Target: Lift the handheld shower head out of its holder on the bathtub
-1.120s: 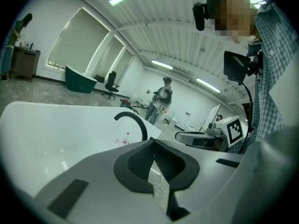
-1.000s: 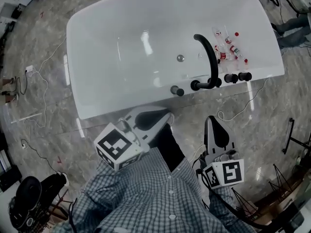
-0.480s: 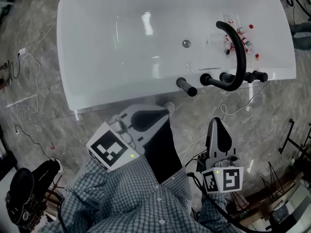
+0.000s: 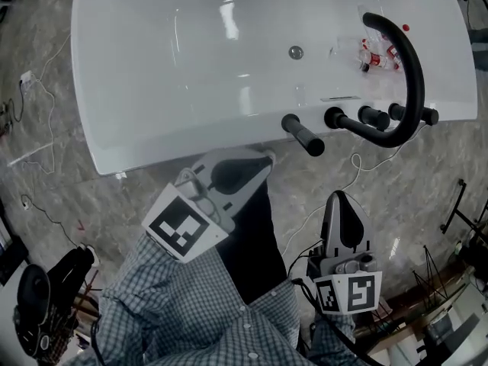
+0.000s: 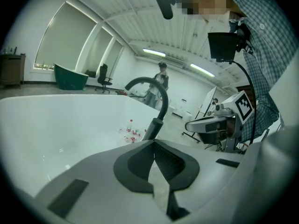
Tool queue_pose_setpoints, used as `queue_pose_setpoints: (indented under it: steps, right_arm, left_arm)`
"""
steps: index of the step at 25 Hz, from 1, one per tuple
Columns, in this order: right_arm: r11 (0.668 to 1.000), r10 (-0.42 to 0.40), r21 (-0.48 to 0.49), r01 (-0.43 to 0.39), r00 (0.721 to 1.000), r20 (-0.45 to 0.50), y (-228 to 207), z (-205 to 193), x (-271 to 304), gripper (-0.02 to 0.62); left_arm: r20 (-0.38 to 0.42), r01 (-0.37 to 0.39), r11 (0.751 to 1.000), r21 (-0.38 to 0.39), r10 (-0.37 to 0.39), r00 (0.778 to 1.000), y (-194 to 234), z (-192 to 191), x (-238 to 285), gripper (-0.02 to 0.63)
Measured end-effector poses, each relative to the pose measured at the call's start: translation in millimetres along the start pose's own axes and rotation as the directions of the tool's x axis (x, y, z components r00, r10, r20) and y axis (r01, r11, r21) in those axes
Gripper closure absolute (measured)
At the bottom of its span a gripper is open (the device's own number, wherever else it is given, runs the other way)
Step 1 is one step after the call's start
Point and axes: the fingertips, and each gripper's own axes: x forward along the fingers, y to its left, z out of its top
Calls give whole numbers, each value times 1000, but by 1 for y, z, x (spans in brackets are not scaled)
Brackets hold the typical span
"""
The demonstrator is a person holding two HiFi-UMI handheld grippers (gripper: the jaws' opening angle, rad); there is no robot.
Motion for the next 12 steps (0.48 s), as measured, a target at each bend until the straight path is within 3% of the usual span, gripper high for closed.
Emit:
queue_pose_setpoints:
  steps: [12]
  right_arm:
    - [999, -24, 27, 25, 1000, -8, -14, -26, 20, 578]
  left_arm:
    - [-69, -25, 997, 74, 31, 997, 27, -51, 34, 597]
